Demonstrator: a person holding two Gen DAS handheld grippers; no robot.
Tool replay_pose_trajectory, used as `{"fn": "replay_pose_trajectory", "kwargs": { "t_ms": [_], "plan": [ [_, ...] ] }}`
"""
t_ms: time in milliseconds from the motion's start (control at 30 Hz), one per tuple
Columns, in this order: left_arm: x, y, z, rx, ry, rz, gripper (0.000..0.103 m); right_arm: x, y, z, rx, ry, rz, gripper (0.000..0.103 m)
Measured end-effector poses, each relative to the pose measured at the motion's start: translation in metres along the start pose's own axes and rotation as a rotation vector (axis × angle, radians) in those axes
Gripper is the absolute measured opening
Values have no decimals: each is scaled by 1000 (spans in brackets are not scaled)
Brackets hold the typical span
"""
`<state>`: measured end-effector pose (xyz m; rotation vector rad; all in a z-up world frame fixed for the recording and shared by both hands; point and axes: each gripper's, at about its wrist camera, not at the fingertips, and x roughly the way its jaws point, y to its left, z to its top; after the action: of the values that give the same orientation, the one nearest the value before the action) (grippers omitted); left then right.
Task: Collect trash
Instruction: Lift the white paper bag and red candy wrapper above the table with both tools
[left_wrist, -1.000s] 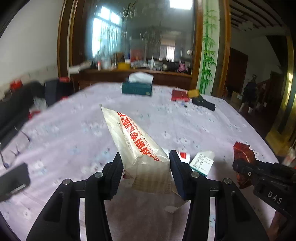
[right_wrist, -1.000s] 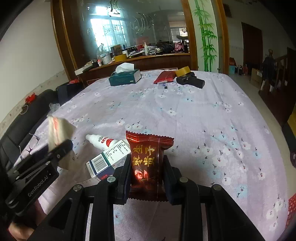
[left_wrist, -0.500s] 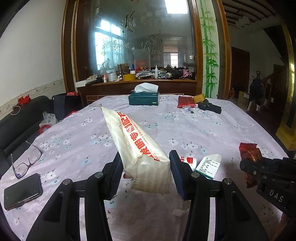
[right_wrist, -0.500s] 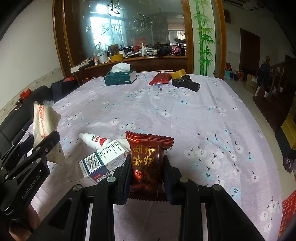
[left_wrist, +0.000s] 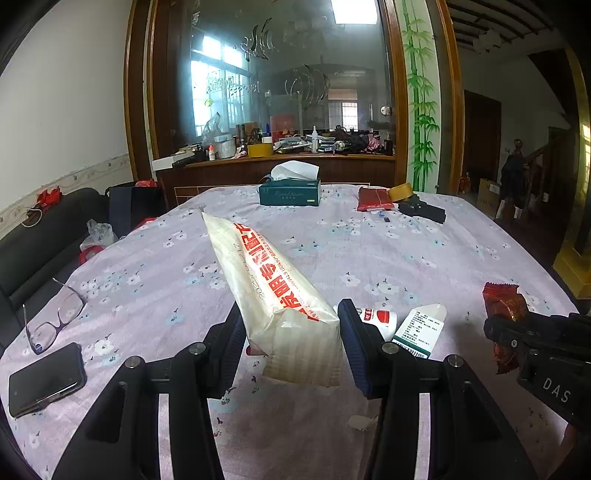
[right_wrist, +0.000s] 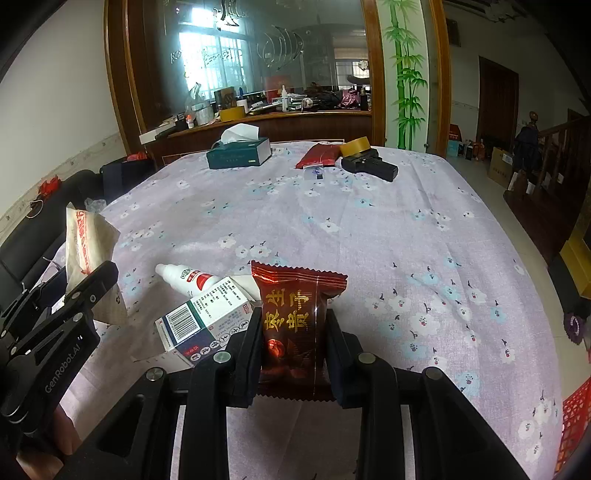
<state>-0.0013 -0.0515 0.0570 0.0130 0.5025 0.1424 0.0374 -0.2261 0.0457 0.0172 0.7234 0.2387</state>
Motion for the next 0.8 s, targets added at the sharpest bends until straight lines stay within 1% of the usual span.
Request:
{"fn": "replay_pose_trajectory", "kwargs": {
  "t_ms": [367,800],
  "plan": [
    [3,1,-1,-1,10,-2,48,1,-2,-1,-2,3,-11,32],
    [2,1,-1,-1,9,-2,48,1,-3,-1,-19,4,-48,32]
  ]
}}
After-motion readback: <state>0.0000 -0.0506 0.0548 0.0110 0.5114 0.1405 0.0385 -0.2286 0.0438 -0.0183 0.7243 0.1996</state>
